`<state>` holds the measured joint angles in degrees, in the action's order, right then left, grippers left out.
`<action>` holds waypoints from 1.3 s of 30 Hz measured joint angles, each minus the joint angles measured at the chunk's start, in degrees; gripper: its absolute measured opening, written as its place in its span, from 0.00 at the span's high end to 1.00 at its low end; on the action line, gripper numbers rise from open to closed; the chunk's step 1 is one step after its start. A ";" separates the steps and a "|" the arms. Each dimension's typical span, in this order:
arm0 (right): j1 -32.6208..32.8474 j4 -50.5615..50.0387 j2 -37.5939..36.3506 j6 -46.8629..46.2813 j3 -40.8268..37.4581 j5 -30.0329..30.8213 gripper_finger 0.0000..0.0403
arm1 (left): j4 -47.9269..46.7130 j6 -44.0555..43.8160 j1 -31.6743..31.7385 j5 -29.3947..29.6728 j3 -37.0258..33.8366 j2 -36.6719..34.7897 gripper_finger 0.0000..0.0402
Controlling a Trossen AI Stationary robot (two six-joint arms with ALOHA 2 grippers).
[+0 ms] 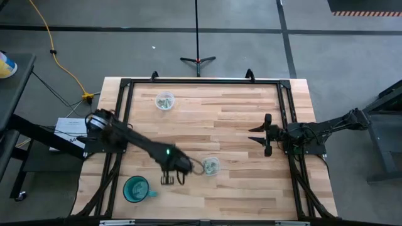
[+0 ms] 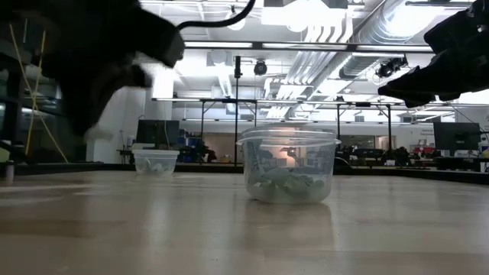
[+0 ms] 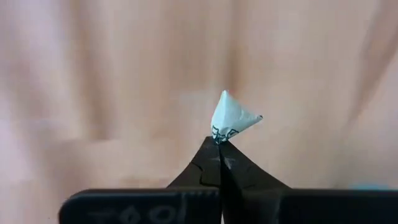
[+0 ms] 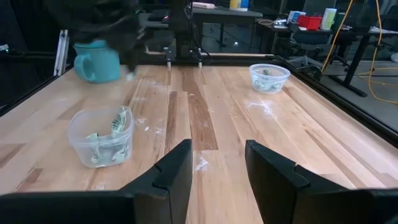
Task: Pick and place Stevia / Truvia into bins
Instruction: Put the stevia packet into the bottom transparent container, then return to Home Position
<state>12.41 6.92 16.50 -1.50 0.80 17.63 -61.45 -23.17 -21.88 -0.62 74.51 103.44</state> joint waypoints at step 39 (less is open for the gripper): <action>0.01 1.03 -0.05 1.58 0.00 9.27 0.65 | 7.14 41.04 63.60 -3.47 -2.96 -11.39 0.60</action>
<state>12.41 7.94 16.45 0.08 0.79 26.90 -54.30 17.87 41.71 -4.10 71.55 92.05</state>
